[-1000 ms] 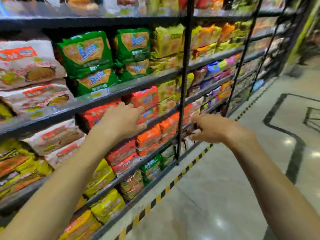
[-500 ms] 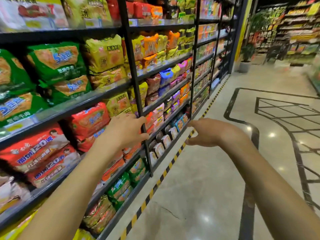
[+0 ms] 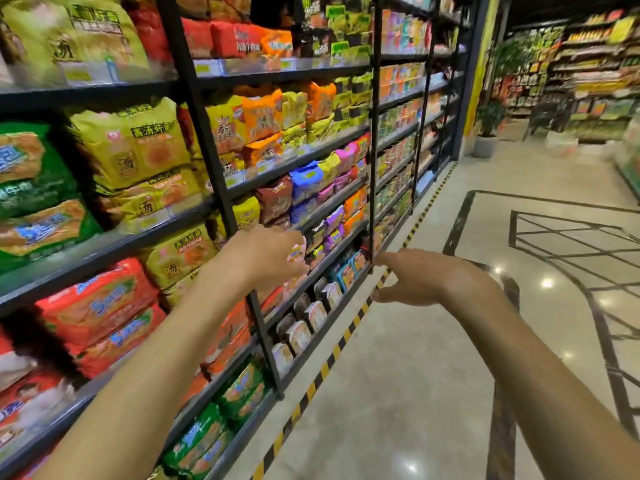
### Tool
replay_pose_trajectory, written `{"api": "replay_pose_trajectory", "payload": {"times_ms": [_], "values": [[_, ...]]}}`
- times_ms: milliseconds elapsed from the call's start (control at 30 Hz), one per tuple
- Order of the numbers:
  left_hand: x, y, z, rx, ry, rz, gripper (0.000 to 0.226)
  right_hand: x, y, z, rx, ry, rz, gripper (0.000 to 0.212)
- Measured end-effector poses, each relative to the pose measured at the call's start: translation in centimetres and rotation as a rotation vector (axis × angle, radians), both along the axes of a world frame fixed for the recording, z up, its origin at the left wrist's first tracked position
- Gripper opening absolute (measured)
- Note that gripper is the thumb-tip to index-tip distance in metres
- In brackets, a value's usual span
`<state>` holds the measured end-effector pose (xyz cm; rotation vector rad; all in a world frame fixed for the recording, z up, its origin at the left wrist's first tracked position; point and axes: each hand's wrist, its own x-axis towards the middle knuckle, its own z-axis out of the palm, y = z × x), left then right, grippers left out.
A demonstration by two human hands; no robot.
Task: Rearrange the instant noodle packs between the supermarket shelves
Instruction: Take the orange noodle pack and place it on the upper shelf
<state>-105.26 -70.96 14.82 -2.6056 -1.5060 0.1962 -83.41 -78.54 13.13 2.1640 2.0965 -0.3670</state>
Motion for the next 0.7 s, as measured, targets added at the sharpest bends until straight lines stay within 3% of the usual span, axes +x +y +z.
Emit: {"api": "replay_pose_trajectory", "payload": {"times_ms": [367, 700], "values": [[14.5, 12.2, -2.2, -0.142, -0.073, -0.06, 0.06, 15.2, 11.7, -2.4, 0.016, 0.02, -0.005, 0.066], [26.3, 20.2, -3.2, -0.076, -0.174, 0.154, 0.059, 30.0, 24.1, -3.9, 0.093, -0.017, 0.172, 0.066]]}}
